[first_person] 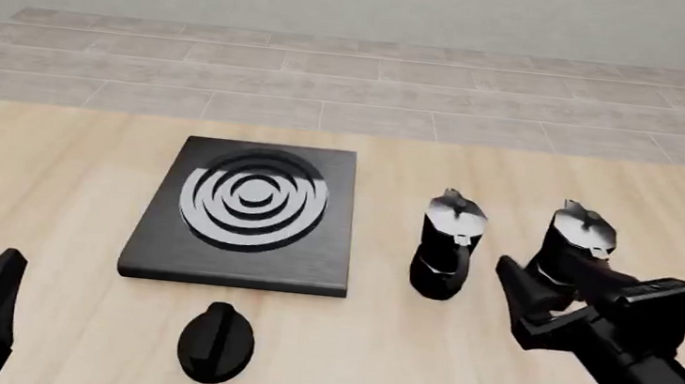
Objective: Put both moka pots on the stove.
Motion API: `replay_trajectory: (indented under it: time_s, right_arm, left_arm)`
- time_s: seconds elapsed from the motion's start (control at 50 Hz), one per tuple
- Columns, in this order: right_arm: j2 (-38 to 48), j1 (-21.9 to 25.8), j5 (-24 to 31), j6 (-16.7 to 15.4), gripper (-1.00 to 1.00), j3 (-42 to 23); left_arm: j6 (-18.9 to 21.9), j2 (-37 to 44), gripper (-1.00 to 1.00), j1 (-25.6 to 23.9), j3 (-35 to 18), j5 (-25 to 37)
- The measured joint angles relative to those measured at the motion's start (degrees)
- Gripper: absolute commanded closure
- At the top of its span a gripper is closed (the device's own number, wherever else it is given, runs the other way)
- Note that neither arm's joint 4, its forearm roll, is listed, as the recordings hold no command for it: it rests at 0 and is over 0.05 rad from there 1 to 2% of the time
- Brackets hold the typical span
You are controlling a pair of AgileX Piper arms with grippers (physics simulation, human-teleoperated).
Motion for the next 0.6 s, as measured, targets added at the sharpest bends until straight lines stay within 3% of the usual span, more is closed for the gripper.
replay_trajectory:
  time_s: [0.6]
  right_arm:
    - [10.34, 2.86, -8.92, 0.52, -1.00, -0.14]
  left_arm:
    - [0.00, 0.00, -1.00, 0.00, 0.00, 0.00]
